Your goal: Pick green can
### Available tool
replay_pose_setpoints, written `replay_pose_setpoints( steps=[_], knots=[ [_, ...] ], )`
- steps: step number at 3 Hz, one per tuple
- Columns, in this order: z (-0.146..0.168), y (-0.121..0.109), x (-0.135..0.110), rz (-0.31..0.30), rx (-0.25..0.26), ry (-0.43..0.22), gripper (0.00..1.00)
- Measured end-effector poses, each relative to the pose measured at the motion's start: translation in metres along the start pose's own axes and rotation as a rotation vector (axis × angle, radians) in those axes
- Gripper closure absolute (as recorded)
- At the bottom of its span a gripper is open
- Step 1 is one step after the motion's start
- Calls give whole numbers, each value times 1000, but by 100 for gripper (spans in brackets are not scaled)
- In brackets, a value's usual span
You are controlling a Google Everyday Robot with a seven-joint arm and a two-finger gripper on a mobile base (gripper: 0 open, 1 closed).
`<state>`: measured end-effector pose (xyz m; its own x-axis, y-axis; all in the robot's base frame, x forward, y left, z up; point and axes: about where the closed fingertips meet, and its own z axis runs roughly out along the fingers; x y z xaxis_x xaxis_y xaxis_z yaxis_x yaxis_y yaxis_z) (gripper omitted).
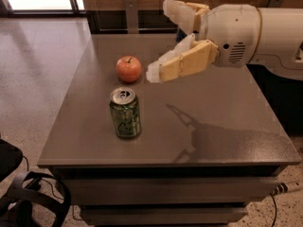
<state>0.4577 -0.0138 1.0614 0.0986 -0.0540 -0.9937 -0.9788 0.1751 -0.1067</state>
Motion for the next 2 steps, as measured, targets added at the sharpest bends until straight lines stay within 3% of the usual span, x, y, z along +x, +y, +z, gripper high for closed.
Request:
replay_pose_setpoints(
  steps=[1, 2],
  knots=[
    [3, 3, -5, -13, -4, 12, 0],
    [21, 0, 24, -26, 7, 60, 0]
  ],
)
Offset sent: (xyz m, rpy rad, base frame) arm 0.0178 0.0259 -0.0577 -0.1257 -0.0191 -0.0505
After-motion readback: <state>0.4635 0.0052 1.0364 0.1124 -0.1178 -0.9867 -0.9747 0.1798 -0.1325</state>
